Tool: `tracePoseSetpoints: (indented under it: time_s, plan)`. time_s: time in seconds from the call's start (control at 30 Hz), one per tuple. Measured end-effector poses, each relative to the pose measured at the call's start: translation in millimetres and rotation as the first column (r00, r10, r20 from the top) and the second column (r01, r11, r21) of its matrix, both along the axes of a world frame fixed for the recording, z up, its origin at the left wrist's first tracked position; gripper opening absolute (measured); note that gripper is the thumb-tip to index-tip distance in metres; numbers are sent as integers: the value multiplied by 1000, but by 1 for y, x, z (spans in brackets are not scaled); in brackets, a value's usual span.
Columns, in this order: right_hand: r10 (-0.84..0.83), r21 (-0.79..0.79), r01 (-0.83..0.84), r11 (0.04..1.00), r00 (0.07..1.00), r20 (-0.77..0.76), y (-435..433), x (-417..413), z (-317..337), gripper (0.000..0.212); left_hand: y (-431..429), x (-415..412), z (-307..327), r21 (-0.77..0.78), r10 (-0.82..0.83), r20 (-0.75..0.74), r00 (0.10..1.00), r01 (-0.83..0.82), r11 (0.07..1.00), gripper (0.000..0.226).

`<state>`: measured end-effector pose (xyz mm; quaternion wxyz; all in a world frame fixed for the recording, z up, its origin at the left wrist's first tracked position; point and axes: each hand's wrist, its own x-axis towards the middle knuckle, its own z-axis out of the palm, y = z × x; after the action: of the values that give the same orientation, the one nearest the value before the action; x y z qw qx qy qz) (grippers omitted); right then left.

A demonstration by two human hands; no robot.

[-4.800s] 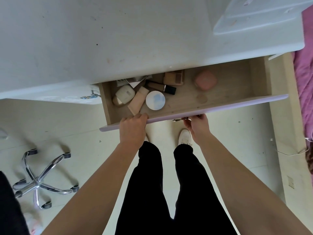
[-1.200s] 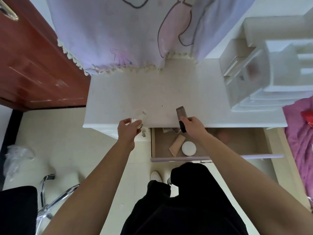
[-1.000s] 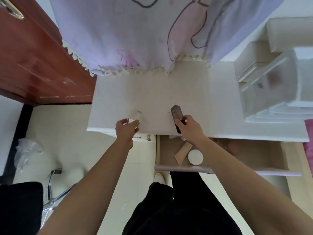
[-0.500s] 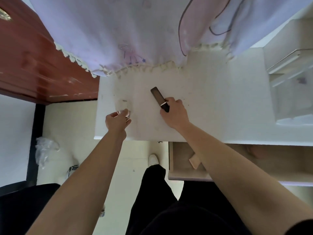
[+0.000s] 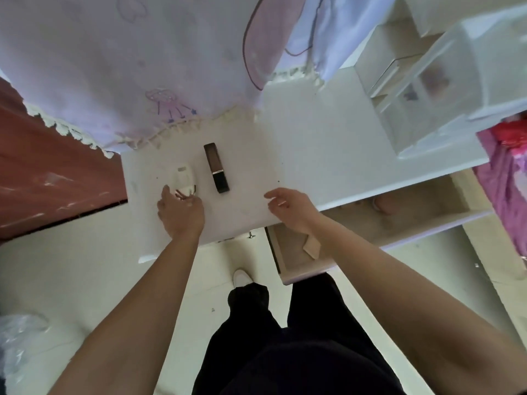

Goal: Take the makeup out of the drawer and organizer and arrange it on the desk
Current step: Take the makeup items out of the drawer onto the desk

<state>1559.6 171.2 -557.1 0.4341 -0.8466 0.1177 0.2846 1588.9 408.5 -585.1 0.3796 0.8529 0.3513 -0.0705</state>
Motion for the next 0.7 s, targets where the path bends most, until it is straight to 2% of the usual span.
tracePoseSetpoints:
  time_s: [0.1, 0.17, 0.23, 0.33, 0.4, 0.47, 0.57, 0.7]
  plan:
    - [-17, -199, -2, 980, 995, -93, -59, -28, -2, 24, -37, -20, 11, 133, -243, 134, 961, 226, 965, 54]
    - [-45, -321, -11, 947, 985, -167, -95, -45, -8, 26, -67, -35, 15, 145, -454, 207, 867, 432, 890, 39]
    - [-85, -392, -13, 920, 969, -231, -125, -61, -18, 29, -98, -52, 17, 117, -628, 235, 742, 620, 776, 28]
    - [-140, -435, 2, 901, 948, -286, -157, -74, -37, 42, -138, -75, 6, 89, -817, 154, 555, 816, 571, 25]
    - [-123, -442, -24, 897, 946, -300, -170, -74, -55, 49, -162, -88, -10, 22, -870, 19, 493, 870, 493, 33]
    - [-79, -430, -64, 900, 949, -306, -178, -70, -71, 53, -184, -98, -30, -42, -870, -102, 483, 871, 489, 32]
    - [1, -370, -131, 920, 943, -333, -183, -67, -100, 63, -215, -103, -60, -127, -830, -274, 486, 837, 532, 24]
    - [59, -271, -165, 948, 931, -361, -181, -70, -133, 79, -244, -96, -103, -138, -731, -461, 504, 773, 620, 47]
